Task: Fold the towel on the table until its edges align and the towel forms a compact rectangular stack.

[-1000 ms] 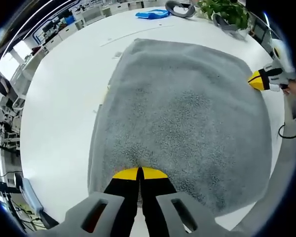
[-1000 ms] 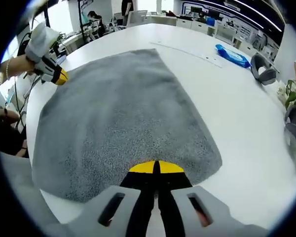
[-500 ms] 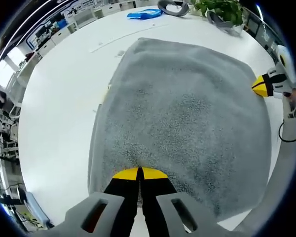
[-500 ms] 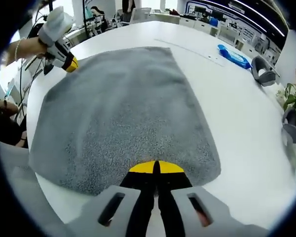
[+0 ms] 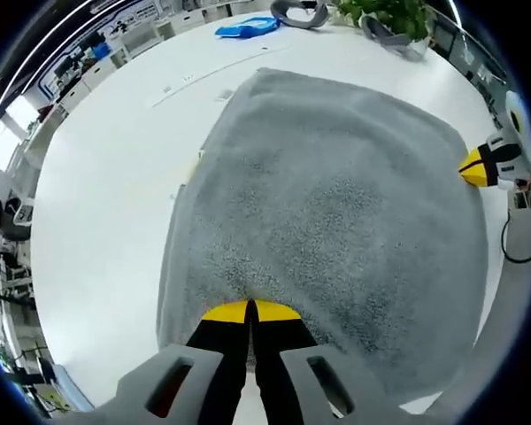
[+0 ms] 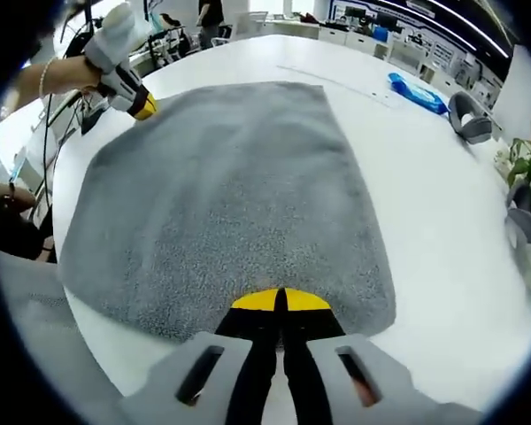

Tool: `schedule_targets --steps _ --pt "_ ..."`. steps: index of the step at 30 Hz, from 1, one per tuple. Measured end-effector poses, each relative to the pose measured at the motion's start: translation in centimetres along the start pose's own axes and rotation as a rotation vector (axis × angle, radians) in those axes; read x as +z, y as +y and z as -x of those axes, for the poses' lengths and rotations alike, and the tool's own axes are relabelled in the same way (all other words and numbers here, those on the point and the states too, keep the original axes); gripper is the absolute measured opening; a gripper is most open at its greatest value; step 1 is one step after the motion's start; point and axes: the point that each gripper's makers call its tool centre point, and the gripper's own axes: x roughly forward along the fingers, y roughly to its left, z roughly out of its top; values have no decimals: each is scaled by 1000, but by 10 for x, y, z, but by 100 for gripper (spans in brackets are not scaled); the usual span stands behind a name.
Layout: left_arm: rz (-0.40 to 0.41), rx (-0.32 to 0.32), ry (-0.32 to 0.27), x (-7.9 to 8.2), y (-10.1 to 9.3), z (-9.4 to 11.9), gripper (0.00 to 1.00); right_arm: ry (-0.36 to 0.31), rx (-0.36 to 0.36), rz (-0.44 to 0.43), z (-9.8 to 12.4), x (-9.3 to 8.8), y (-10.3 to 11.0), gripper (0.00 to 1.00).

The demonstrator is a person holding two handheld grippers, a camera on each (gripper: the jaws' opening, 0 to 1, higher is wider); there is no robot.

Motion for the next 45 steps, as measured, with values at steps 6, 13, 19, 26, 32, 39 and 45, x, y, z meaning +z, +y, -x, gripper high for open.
schedule_targets --steps 6,13,19,26,32,39,45 --pt "5 -18 -8 8 -2 -4 0 -6 6 -15 3 -5 3 0" --pt "-26 -19 3 19 -1 -8 0 -14 20 -40 6 -11 9 0" --pt "-51 -15 2 26 -2 -10 0 -19 29 -57 8 -15 13 0" --pt "-56 -25 -5 34 -2 -13 0 -25 36 -73 11 -20 18 0" --pt "-44 -36 -19 42 -2 -15 0 -26 44 -92 13 -23 22 0" --pt "-55 -39 -22 51 -4 -19 0 -27 50 -104 15 -27 28 0" --pt "-83 -35 -24 62 -5 -22 0 -28 55 -109 16 -30 32 0"
